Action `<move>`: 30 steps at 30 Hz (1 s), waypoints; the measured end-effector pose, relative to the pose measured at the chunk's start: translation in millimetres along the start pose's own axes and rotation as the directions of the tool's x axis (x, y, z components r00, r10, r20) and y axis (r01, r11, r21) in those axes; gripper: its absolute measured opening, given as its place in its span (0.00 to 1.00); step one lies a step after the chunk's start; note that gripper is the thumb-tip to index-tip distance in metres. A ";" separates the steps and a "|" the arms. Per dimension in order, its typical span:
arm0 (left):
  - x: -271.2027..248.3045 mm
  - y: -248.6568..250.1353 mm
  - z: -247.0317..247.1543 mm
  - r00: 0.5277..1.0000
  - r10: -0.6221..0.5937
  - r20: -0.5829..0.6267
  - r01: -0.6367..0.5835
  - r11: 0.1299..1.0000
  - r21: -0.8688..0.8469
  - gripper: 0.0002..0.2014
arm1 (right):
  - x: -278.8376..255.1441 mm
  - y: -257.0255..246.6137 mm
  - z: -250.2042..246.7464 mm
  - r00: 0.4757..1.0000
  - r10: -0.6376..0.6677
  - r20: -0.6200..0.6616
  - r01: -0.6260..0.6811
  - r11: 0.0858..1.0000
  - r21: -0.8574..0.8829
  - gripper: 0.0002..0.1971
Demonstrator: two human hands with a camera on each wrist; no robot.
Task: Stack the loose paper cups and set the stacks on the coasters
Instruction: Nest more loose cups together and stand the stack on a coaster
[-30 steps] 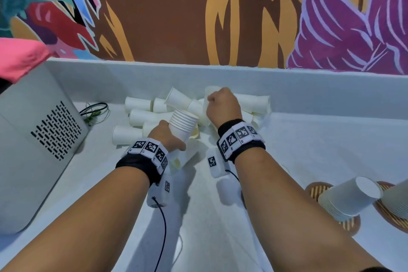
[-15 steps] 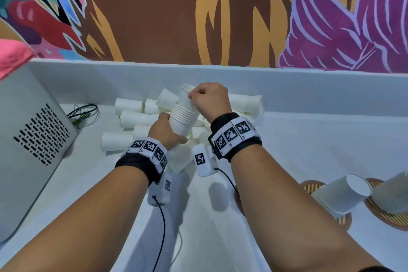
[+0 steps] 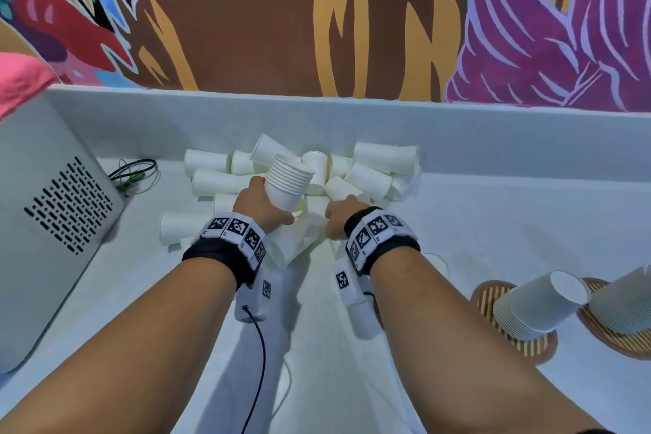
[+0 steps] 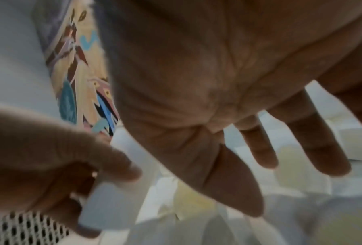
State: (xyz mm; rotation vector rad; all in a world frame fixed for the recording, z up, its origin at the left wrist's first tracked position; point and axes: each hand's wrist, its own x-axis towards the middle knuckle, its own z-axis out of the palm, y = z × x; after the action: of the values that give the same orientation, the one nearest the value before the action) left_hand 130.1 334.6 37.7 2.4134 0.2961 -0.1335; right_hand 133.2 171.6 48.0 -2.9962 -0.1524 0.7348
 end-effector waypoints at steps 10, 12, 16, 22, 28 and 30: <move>-18.2 -11.8 -1.1 1.000 -0.016 0.004 0.016 0.999 0.029 0.38 | 0.2 10.3 66.1 0.989 -0.025 -0.145 0.039 0.995 0.094 0.24; -20.5 -15.2 -3.7 1.000 -0.017 -0.005 0.018 0.999 0.037 0.38 | 0.1 11.2 55.9 0.982 0.027 -0.186 0.002 0.988 0.154 0.21; -24.0 -19.5 -9.6 1.000 -0.029 0.000 0.029 0.998 0.053 0.39 | -6.1 11.7 14.3 0.897 0.140 -0.420 0.032 0.926 0.377 0.17; -28.3 -20.3 -14.6 0.999 -0.035 0.012 0.034 0.994 0.107 0.39 | -33.0 -0.6 -49.5 0.763 0.161 -0.626 0.225 0.841 0.492 0.16; -30.5 -15.8 -14.2 0.999 0.047 -0.008 -0.047 0.997 0.055 0.38 | -29.5 -31.4 -47.8 0.857 -0.088 -0.508 0.305 0.880 0.363 0.21; -30.6 -17.5 -15.2 0.998 0.056 -0.016 -0.055 0.998 0.038 0.37 | -24.3 -36.8 -38.7 0.875 -0.115 -0.471 0.328 0.855 0.401 0.21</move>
State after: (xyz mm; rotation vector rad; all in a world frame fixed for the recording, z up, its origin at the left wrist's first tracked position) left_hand 96.4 352.0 43.5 2.4585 0.2361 -0.0941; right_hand 126.7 204.5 96.1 -2.5229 -0.2595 0.0477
